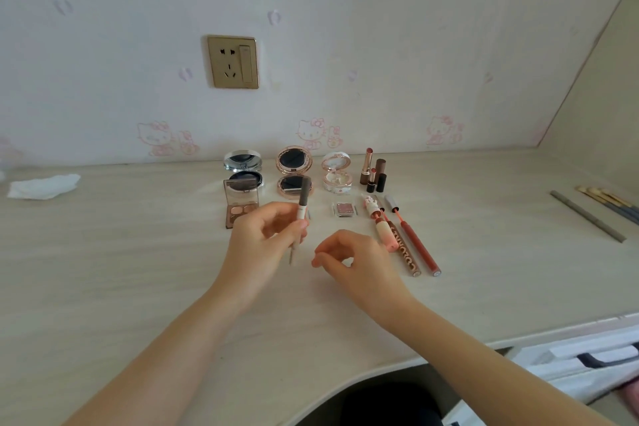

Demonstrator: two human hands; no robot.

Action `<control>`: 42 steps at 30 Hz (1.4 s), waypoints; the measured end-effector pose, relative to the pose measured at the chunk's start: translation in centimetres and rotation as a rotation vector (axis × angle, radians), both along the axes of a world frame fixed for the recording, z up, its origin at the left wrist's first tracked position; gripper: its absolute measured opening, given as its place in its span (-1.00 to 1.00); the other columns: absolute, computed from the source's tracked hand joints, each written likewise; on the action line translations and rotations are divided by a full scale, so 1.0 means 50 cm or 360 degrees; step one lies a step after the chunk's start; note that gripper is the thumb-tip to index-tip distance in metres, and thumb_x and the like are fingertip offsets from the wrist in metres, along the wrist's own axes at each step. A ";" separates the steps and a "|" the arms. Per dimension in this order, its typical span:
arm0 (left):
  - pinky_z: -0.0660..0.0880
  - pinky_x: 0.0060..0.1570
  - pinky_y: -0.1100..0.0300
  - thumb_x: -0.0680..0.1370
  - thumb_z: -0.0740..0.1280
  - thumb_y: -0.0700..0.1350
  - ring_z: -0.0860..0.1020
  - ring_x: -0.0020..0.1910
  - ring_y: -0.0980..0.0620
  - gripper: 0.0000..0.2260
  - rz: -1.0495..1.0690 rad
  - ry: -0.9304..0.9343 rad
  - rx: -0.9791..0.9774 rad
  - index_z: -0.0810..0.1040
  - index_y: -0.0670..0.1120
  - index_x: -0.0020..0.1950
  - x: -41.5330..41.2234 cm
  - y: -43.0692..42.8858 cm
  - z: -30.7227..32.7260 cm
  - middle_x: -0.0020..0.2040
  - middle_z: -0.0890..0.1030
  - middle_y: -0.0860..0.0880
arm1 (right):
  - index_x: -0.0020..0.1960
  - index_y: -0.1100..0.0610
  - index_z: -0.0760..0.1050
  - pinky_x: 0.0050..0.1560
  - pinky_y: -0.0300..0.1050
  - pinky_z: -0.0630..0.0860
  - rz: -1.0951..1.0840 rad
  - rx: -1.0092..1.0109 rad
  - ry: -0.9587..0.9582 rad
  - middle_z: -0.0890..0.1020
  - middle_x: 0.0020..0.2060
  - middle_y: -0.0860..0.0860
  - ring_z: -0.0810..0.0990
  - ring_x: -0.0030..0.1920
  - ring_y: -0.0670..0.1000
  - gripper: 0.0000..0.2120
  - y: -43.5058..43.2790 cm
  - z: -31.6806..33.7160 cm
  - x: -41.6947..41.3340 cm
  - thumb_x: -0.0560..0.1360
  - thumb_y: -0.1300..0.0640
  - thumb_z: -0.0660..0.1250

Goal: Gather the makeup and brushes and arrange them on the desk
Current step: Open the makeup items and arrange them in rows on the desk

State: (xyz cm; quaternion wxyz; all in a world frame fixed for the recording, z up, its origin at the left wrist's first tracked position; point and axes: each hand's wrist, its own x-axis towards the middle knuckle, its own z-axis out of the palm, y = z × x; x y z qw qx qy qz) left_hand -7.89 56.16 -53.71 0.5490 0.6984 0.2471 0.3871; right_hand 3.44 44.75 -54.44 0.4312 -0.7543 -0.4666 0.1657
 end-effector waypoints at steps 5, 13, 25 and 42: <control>0.48 -0.17 0.38 0.49 0.42 -0.19 0.57 -0.14 0.16 -0.83 0.0094 0.0273 0.0441 0.66 0.02 0.03 0.002 0.003 -0.016 -0.13 0.64 0.19 | 0.06 -0.01 0.52 -0.20 -0.30 0.52 -0.0079 0.0031 0.0180 0.69 -0.22 -0.15 0.61 -0.14 -0.15 -0.88 0.002 0.027 0.023 0.54 0.12 0.28; 0.47 -0.01 0.24 0.48 0.41 -0.21 0.53 -0.04 0.11 -0.83 0.0056 0.0529 0.1071 0.66 -0.02 0.03 -0.001 0.007 -0.033 -0.09 0.60 0.09 | 0.00 0.08 0.59 -0.20 -0.15 0.53 0.0050 -0.0061 0.0351 0.69 -0.23 -0.02 0.64 -0.21 -0.06 -0.71 -0.004 0.053 0.045 0.62 -0.03 0.14; 0.49 -0.25 0.05 0.55 0.33 -0.16 0.44 -0.19 0.09 -0.91 0.0038 0.0743 0.1434 0.57 -0.02 0.02 -0.008 -0.023 -0.026 -0.31 0.34 0.24 | 0.11 -0.03 0.55 0.22 -0.06 0.42 0.0169 -0.0219 -0.0766 0.55 -0.14 -0.24 0.54 -0.07 -0.16 -0.84 -0.011 0.013 0.063 0.58 0.07 0.24; 0.27 -0.52 0.17 0.58 0.05 0.09 0.45 -0.42 0.02 -0.71 0.0253 0.0995 0.2005 0.48 0.01 -0.18 0.004 -0.005 -0.063 -0.41 0.42 0.07 | 0.06 0.13 0.60 -0.15 -0.13 0.44 0.0271 0.0307 -0.1383 0.59 -0.15 0.00 0.49 -0.13 0.02 -0.81 -0.008 -0.056 0.075 0.56 0.13 0.25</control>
